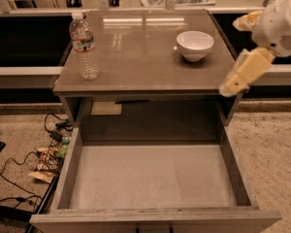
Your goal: Place water bottle into top drawer
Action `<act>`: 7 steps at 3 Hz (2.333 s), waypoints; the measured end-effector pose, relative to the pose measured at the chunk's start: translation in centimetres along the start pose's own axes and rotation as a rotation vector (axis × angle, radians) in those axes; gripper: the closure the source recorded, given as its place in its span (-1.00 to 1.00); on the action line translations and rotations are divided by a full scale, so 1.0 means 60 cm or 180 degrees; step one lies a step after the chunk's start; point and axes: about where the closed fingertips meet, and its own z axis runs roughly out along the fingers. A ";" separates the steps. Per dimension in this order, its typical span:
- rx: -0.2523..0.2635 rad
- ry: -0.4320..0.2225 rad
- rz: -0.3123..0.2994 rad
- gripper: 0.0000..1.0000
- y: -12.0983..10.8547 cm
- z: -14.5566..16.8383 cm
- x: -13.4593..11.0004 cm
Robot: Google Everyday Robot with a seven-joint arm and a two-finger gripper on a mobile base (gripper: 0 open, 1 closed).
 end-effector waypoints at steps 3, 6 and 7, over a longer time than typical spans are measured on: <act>0.0104 -0.1780 0.0228 -1.00 -0.101 0.082 -0.172; -0.0088 -0.2134 0.0460 -1.00 -0.105 0.208 -0.225; -0.0181 -0.2243 0.0605 -1.00 -0.111 0.273 -0.255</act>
Offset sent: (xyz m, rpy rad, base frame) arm 0.1248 0.1139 0.0661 0.7922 -0.2793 0.1387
